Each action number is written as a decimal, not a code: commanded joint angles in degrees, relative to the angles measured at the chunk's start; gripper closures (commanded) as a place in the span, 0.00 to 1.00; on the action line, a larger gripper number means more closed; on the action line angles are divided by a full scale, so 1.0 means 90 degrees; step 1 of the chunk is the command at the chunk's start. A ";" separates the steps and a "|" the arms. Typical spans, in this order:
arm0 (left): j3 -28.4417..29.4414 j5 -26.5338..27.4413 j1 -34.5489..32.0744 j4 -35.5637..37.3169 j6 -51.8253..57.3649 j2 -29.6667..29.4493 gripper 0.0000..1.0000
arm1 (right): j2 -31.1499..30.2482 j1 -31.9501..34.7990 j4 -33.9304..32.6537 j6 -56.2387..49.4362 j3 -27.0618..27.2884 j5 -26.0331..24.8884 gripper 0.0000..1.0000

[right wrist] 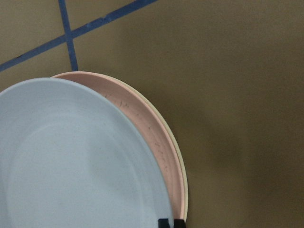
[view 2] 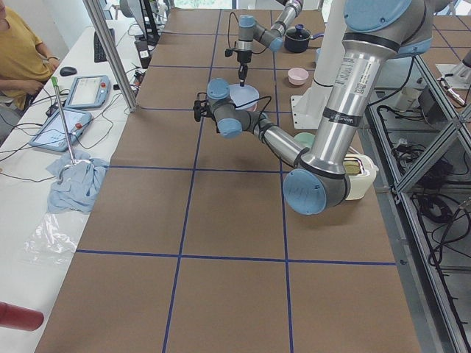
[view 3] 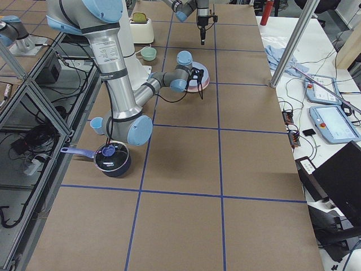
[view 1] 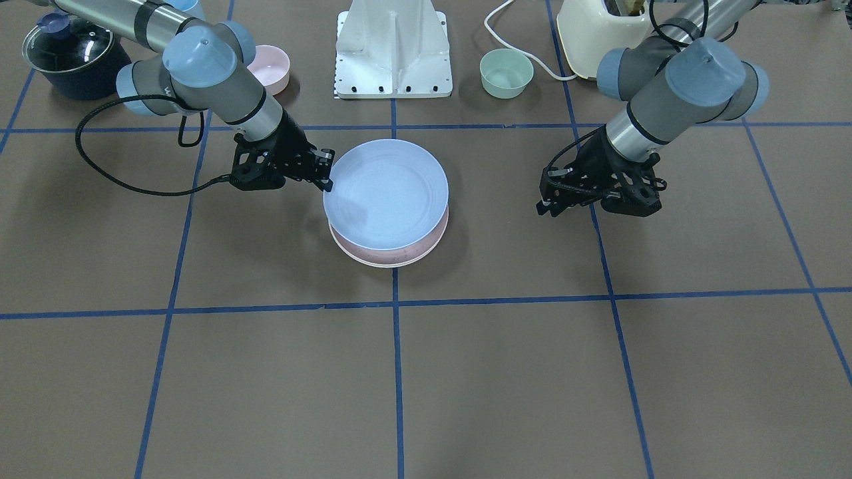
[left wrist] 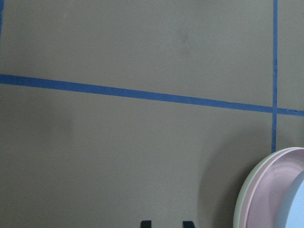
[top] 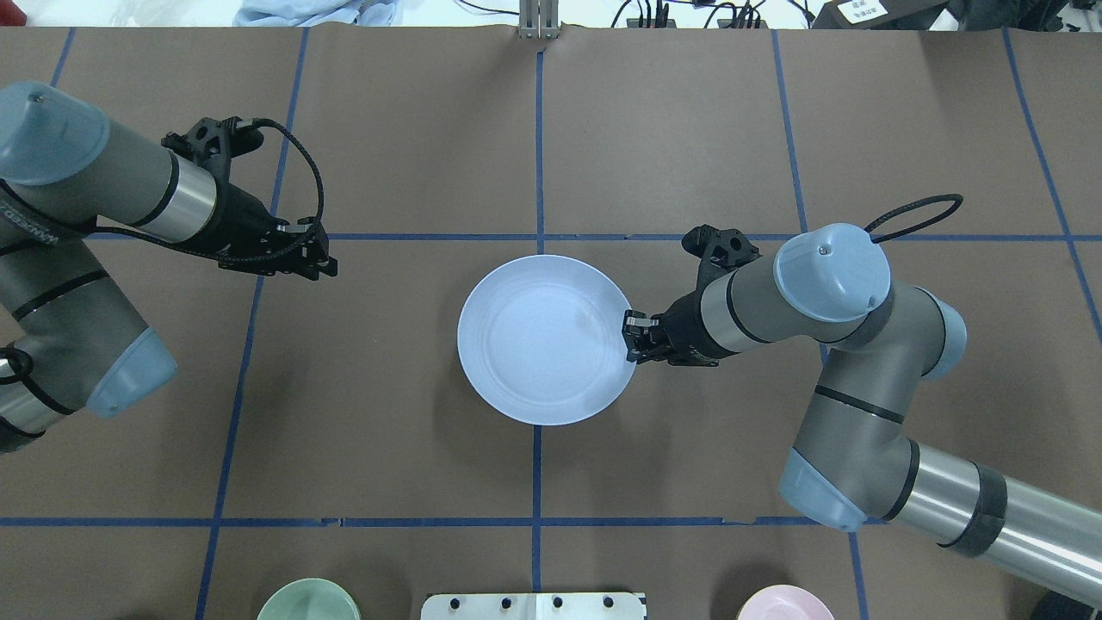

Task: Stack three plates with pink and blue

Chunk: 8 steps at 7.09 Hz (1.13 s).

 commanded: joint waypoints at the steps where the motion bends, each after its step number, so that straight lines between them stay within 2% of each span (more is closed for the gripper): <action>1: 0.0012 0.0000 0.0009 -0.0003 0.0000 0.0006 0.66 | 0.0008 -0.0039 -0.0006 0.0000 0.0005 -0.0397 0.01; 2: 0.0013 0.0000 -0.0001 -0.0003 0.0010 0.0006 0.66 | -0.0001 -0.0233 -0.0006 0.0000 0.0005 -0.0817 0.00; 4: -0.0007 0.0000 -0.0020 -0.0013 0.0019 0.0016 0.66 | -0.0098 -0.0167 -0.0006 0.0000 0.0228 -0.0832 0.00; 5: -0.0055 0.0000 -0.0078 -0.0042 0.0165 0.0122 0.66 | -0.0409 0.0046 -0.0016 -0.0019 0.0375 -0.0715 0.00; 6: -0.0075 0.0000 -0.0214 -0.0033 0.0872 0.0384 0.66 | -0.0721 0.0667 -0.0016 -0.0126 0.0347 -0.0163 0.00; 7: -0.0075 0.0000 -0.0457 -0.0033 0.1449 0.0677 0.65 | -0.1004 0.1398 -0.0026 -0.0630 0.0357 0.0568 0.00; 8: -0.0075 -0.0010 -0.0808 -0.0013 0.2248 0.1009 0.65 | -0.1481 0.1947 -0.0016 -0.1437 0.0376 0.1020 0.00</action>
